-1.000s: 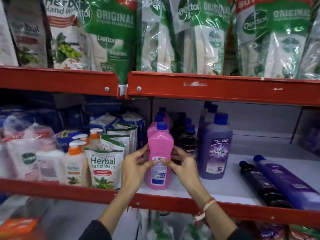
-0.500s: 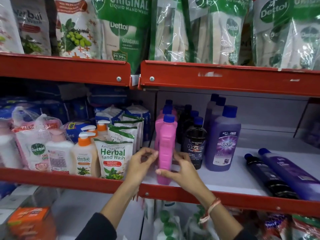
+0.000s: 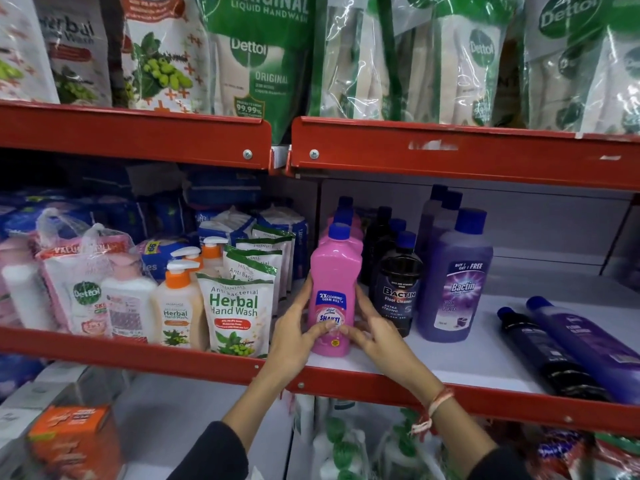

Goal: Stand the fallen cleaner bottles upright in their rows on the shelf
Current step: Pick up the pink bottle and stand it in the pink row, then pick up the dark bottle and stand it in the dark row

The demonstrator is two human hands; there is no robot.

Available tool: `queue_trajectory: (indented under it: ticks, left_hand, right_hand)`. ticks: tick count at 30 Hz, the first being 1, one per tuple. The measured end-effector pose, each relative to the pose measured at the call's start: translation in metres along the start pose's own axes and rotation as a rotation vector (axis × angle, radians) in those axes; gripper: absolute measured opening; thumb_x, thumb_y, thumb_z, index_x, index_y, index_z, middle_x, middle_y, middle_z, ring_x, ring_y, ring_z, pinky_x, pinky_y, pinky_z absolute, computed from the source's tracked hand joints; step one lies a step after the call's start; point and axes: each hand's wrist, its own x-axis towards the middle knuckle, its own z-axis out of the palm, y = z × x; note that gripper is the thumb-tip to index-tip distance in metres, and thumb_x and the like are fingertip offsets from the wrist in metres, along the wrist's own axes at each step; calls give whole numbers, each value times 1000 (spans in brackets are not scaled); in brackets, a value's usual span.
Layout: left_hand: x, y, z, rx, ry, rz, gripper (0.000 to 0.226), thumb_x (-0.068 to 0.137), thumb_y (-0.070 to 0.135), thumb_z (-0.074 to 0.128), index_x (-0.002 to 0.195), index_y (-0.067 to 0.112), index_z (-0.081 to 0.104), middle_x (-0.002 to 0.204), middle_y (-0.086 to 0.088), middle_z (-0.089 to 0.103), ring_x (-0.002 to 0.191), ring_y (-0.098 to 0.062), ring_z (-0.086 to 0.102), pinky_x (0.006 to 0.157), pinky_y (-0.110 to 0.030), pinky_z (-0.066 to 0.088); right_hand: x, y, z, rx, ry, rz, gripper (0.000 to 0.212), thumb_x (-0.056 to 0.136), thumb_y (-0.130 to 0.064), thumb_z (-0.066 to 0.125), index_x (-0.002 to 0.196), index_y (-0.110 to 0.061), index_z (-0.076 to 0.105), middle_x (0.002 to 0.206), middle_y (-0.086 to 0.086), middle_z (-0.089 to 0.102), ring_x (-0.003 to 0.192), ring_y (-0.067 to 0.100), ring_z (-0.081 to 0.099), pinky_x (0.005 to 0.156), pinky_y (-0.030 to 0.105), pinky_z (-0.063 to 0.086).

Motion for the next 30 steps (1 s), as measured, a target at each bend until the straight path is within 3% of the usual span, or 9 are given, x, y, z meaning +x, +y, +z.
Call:
queue_trajectory:
  ticks: [6, 9, 13, 16, 18, 20, 23, 26, 30]
  left_hand:
    - [-4, -4, 4, 39, 54, 14, 79, 80, 21, 71, 133, 54, 22, 137, -1, 55, 114, -6, 59, 95, -28, 53]
    - [-9, 0, 8, 165, 126, 84, 83, 80, 36, 69, 140, 54, 16, 142, 0, 46, 125, -10, 50, 102, -38, 47]
    - [-13, 28, 35, 583, 503, 340, 74, 80, 34, 70, 142, 21, 30, 133, -14, 42, 121, -20, 37, 96, -29, 36]
    - [-4, 51, 71, 598, 690, 444, 56, 82, 32, 68, 130, 19, 42, 132, -12, 37, 121, -26, 37, 106, -35, 31]
    - [2, 63, 103, 541, 716, 512, 49, 83, 27, 66, 127, 20, 45, 131, -7, 36, 120, -24, 38, 109, -25, 20]
    - [4, 73, 139, 525, 645, 607, 43, 84, 23, 65, 124, 19, 48, 125, -5, 42, 116, -21, 42, 104, -22, 23]
    - [9, 77, 204, 461, 370, 584, 33, 87, 24, 60, 118, 20, 50, 117, -3, 53, 107, -21, 52, 96, -32, 42]
    - [22, 69, 263, 382, 2, 200, 30, 89, 30, 55, 116, 17, 54, 109, -6, 63, 101, -25, 59, 90, -39, 50]
    - [42, 61, 313, 326, -307, -319, 51, 83, 53, 54, 92, 3, 63, 100, -20, 72, 93, -36, 68, 79, -39, 56]
  right_hand:
    - [-3, 1, 3, -66, 53, -44, 78, 95, -23, 56, 152, -37, 5, 138, -4, 54, 122, 11, 58, 105, 31, 47]
    - [-5, 1, -4, -36, 47, -66, 79, 93, -27, 59, 151, -39, 9, 138, -10, 51, 117, 6, 60, 99, 16, 47]
    - [-16, 7, -46, -138, 149, -85, 64, 87, -37, 64, 145, -29, 38, 121, -18, 58, 105, -3, 61, 82, -4, 40]
    - [-33, 21, -94, -181, 307, -75, 33, 89, -33, 63, 120, -22, 66, 110, -8, 71, 89, -9, 65, 72, -1, 44]
    - [-50, 34, -130, -196, 396, -4, 26, 89, -31, 62, 111, -21, 70, 98, -10, 72, 79, -13, 64, 67, -1, 44]
    - [-68, 51, -162, -258, 480, 91, 23, 90, -29, 61, 109, -21, 71, 97, -6, 74, 81, -3, 67, 69, 6, 48]
    - [-90, 77, -205, -509, 580, 258, 22, 92, -19, 57, 109, -16, 71, 104, 14, 75, 95, 34, 69, 74, 34, 50]
    - [-104, 96, -231, -594, 489, 392, 32, 92, -8, 51, 121, -10, 65, 117, 24, 68, 106, 44, 62, 81, 42, 46]
    - [-106, 110, -247, -447, 330, 461, 32, 91, -2, 46, 118, -7, 63, 122, 20, 66, 114, 38, 59, 85, 34, 43]
